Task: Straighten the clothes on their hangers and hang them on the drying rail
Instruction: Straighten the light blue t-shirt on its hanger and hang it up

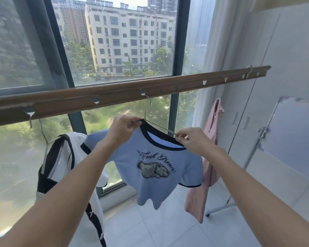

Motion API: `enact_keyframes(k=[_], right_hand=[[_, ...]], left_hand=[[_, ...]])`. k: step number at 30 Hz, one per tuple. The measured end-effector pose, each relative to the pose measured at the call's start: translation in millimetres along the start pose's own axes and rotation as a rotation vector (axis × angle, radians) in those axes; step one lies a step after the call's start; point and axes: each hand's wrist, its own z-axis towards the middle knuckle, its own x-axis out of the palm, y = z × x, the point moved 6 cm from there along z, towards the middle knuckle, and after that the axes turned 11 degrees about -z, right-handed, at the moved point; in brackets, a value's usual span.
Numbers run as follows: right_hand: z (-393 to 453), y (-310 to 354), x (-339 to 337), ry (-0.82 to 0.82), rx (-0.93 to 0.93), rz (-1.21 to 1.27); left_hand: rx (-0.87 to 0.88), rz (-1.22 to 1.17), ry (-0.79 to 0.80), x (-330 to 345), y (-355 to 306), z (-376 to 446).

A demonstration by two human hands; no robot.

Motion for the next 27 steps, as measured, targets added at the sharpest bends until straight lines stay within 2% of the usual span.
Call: enact_keyframes(k=[5, 9, 14, 18, 22, 27], right_hand=[[-2, 14, -1, -0.087, -0.05, 0.049], [0, 15, -3, -0.048, -0.019, -0.021], [1, 22, 1, -0.018, -0.028, -0.088], [2, 22, 0, -0.023, -0.029, -0.091], [3, 24, 5, -0.002, -0.043, -0.094], [2, 27, 9, 0.033, -0.059, -0.044]], left_hand=[[0.015, 0.002, 0.006, 4, -4, -2], [0.036, 0.031, -0.017, -1, -5, -3], [0.05, 0.11, -0.111, -9, -5, -12], [-0.007, 0.128, -0.212, -37, 6, -15], [-0.057, 0.244, -0.109, -48, 19, -21], [0.007, 0.065, 0.039, -34, -12, -22]])
